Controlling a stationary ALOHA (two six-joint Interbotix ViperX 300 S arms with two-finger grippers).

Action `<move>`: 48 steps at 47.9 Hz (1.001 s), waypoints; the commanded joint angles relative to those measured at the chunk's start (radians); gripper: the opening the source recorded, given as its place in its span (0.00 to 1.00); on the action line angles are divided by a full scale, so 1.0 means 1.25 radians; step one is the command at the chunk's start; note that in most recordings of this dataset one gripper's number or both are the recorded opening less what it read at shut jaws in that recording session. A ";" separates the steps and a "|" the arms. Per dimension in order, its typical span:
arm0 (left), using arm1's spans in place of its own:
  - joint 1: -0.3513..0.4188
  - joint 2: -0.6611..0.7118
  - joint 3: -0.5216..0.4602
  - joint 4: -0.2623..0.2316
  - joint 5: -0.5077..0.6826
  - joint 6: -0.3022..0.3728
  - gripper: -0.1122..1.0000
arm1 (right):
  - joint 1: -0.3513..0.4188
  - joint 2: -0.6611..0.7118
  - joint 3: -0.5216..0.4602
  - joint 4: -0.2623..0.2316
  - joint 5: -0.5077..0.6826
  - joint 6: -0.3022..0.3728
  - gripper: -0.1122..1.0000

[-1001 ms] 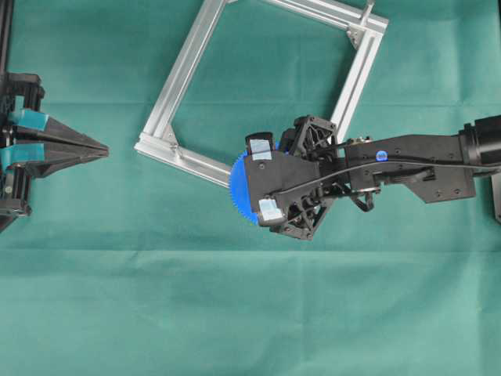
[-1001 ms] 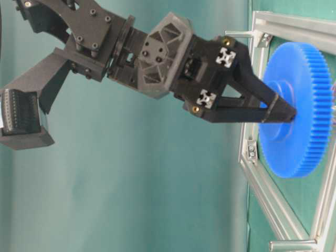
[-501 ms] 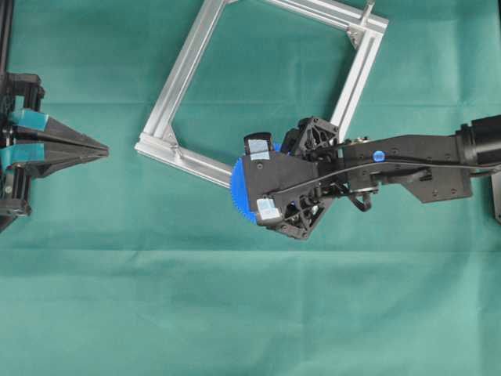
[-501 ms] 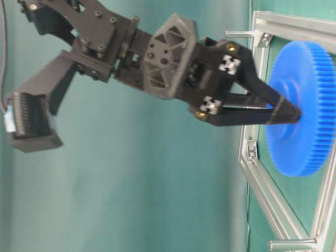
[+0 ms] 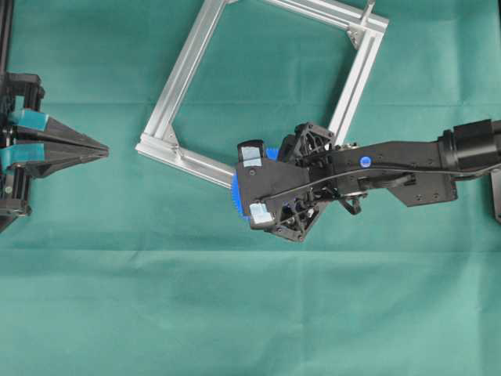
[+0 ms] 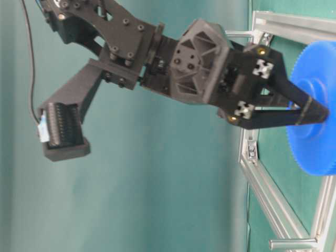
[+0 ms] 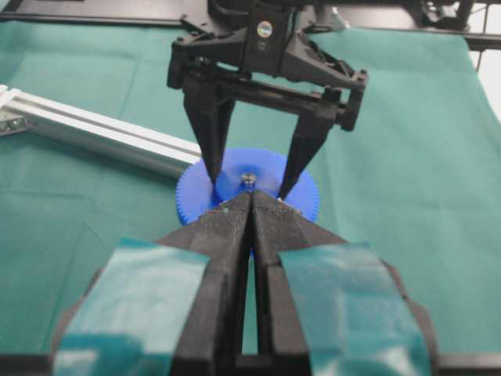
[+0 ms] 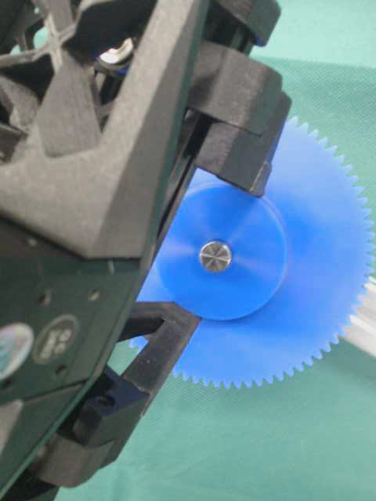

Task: Find the location of the shaft and insert the gear.
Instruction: 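Push the gear onto the shaft with the right gripper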

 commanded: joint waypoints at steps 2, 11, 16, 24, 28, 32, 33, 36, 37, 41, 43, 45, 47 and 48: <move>0.000 0.007 -0.018 -0.001 -0.005 0.000 0.11 | 0.005 0.000 -0.006 0.002 -0.017 0.000 0.72; 0.000 0.007 -0.018 -0.001 -0.004 0.000 0.11 | 0.004 0.018 -0.006 0.002 -0.040 0.000 0.72; 0.001 0.007 -0.018 -0.001 -0.004 0.000 0.11 | 0.005 0.020 -0.006 0.002 -0.048 0.002 0.72; 0.000 0.007 -0.018 -0.001 -0.002 0.000 0.11 | 0.005 0.020 -0.006 0.004 -0.045 0.007 0.72; 0.001 0.007 -0.018 -0.001 -0.002 0.000 0.11 | 0.005 0.020 -0.007 0.002 -0.042 0.007 0.72; 0.001 0.007 -0.018 -0.001 -0.002 0.000 0.11 | 0.004 0.017 -0.009 0.004 -0.037 0.007 0.72; 0.001 0.007 -0.018 -0.001 -0.002 -0.001 0.11 | 0.005 0.017 -0.009 0.004 -0.036 0.007 0.72; 0.001 0.007 -0.018 -0.001 -0.002 0.000 0.11 | 0.005 0.016 -0.009 0.004 -0.031 0.006 0.72; 0.001 0.007 -0.018 -0.001 -0.002 -0.001 0.11 | 0.005 0.015 -0.009 0.004 -0.028 0.006 0.72; 0.001 0.007 -0.018 -0.001 -0.002 -0.001 0.11 | 0.005 0.015 -0.009 0.004 -0.027 0.006 0.72; 0.001 0.007 -0.018 -0.001 -0.002 -0.001 0.11 | 0.005 0.015 -0.009 0.004 -0.027 0.006 0.72; 0.001 0.007 -0.018 -0.001 -0.002 -0.001 0.11 | 0.005 0.015 -0.010 0.004 -0.027 0.006 0.72; 0.000 0.007 -0.018 -0.001 -0.002 -0.001 0.11 | 0.004 0.013 -0.011 0.001 -0.027 0.006 0.73; 0.000 0.007 -0.018 -0.001 -0.002 0.000 0.11 | 0.005 0.013 -0.011 0.001 -0.028 0.006 0.75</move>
